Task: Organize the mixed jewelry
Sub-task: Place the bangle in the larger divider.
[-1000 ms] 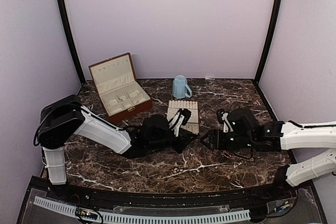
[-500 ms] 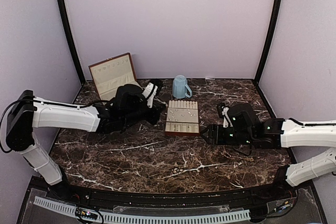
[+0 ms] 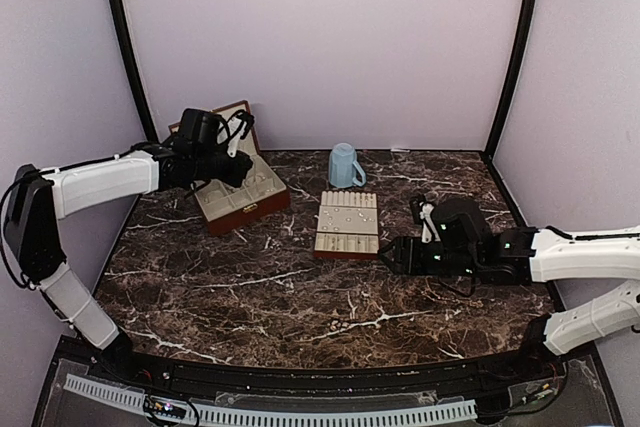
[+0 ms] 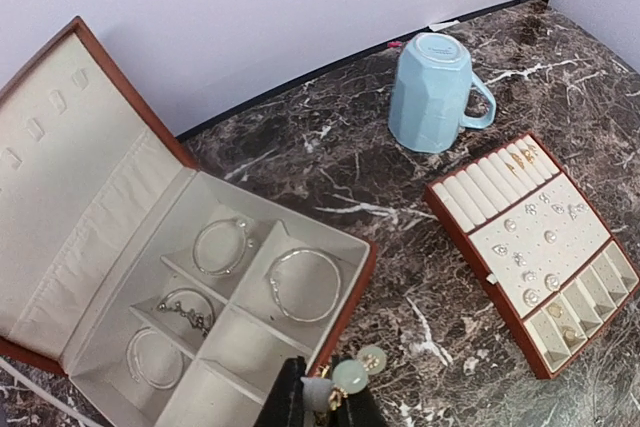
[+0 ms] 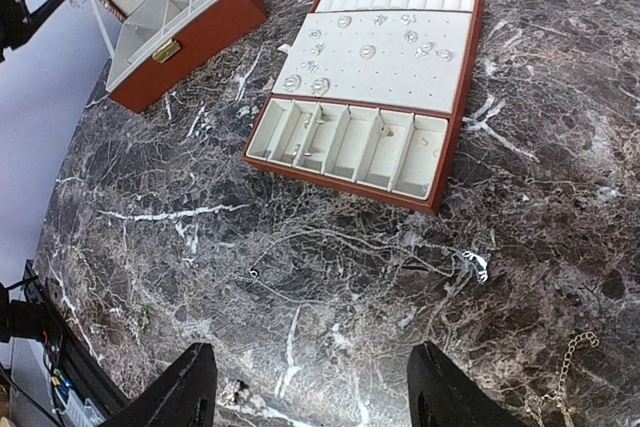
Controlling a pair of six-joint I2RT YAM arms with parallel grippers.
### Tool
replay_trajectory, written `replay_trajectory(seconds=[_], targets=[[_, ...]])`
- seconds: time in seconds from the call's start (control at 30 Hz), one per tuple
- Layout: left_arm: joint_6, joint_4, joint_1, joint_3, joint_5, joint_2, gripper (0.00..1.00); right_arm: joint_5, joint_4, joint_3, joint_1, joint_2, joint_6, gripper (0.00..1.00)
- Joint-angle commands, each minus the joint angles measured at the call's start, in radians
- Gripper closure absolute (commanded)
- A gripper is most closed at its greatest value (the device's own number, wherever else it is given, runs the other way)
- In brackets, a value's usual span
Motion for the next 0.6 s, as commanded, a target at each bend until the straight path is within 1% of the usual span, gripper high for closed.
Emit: replay_trajectory(seconds=[0.0, 0.1, 0.23, 0.4, 0.57], targets=[[0.004, -0.193, 0.086, 0.134, 0.121, 0.093, 0.89, 0.003, 0.05, -0.029, -0.007, -0.028, -0.001, 0.34], [-0.016, -0.259, 0.11, 0.192, 0.149, 0.151, 0.89, 0.003, 0.058, -0.042, -0.007, -0.039, 0.007, 0.34], [-0.033, -0.299, 0.126, 0.259, 0.14, 0.216, 0.9, 0.002, 0.068, -0.056, -0.007, -0.042, 0.018, 0.34], [-0.047, -0.325, 0.137, 0.294, 0.123, 0.266, 0.9, -0.005, 0.074, -0.065, -0.007, -0.041, 0.026, 0.34], [-0.025, -0.358, 0.142, 0.309, 0.08, 0.296, 0.9, -0.006, 0.071, -0.063, -0.007, -0.038, 0.028, 0.34]])
